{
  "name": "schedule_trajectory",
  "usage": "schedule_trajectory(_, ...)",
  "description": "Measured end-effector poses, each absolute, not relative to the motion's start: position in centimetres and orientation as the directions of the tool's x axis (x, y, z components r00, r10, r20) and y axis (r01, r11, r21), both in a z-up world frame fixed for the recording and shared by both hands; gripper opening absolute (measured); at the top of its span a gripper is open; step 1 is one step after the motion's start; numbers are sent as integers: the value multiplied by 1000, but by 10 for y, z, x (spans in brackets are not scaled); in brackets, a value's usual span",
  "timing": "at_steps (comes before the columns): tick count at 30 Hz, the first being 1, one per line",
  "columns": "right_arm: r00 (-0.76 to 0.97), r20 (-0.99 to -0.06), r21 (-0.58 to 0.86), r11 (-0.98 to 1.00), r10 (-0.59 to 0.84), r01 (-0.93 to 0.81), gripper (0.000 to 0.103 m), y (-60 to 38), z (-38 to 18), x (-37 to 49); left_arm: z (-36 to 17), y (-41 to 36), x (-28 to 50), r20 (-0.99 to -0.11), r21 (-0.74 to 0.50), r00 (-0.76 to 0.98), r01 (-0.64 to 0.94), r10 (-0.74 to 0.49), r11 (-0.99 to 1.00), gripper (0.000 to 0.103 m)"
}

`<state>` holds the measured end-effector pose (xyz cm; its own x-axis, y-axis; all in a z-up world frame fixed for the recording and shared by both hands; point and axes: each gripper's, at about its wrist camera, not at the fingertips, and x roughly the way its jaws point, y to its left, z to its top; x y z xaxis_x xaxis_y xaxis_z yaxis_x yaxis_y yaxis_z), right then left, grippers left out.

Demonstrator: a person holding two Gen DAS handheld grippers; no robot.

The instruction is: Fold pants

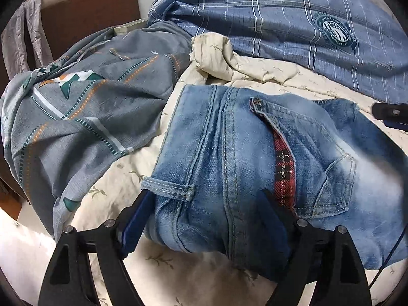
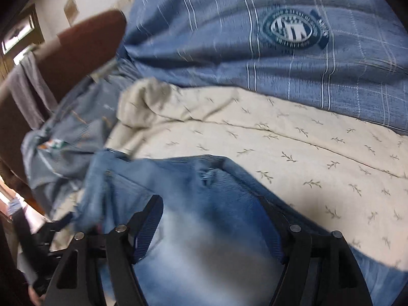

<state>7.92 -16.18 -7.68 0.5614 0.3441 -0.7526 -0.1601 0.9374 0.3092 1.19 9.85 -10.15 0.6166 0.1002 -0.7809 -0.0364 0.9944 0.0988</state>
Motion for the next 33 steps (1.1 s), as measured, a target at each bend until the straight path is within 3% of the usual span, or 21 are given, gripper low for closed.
schedule_trajectory(3,555,-766,291,945,325,-152,73,-162,-84,94,-102,101,13,-785,87,612,-37,91,996,86)
schedule_trajectory(5,521,-793,260,949,315,-177,61,-153,-90,106,-102,101,14,-786,84,612,-39,90,996,86)
schedule_trajectory(7,481,-829,212,956,285,-201,40,-142,-98,115,-102,101,12,-786,80,612,-43,90,996,86)
schedule_trajectory(10,450,-867,149,973,213,-173,34,-137,-112,130,-103,101,15,-784,80,614,-46,91,996,86)
schedule_trajectory(20,458,-844,314,949,278,4,35,-161,-125,151,-99,102,13,-767,88,631,-72,114,993,86)
schedule_trajectory(25,571,-733,509,855,369,101,37,-205,-95,125,-107,116,14,-795,77,596,-81,110,994,89)
schedule_trajectory(29,576,-740,456,889,349,47,37,-218,-75,90,-100,117,9,-781,62,616,-93,106,994,89)
schedule_trajectory(33,537,-762,453,890,362,44,37,-230,-79,50,-82,111,-4,-704,73,699,-101,123,992,89)
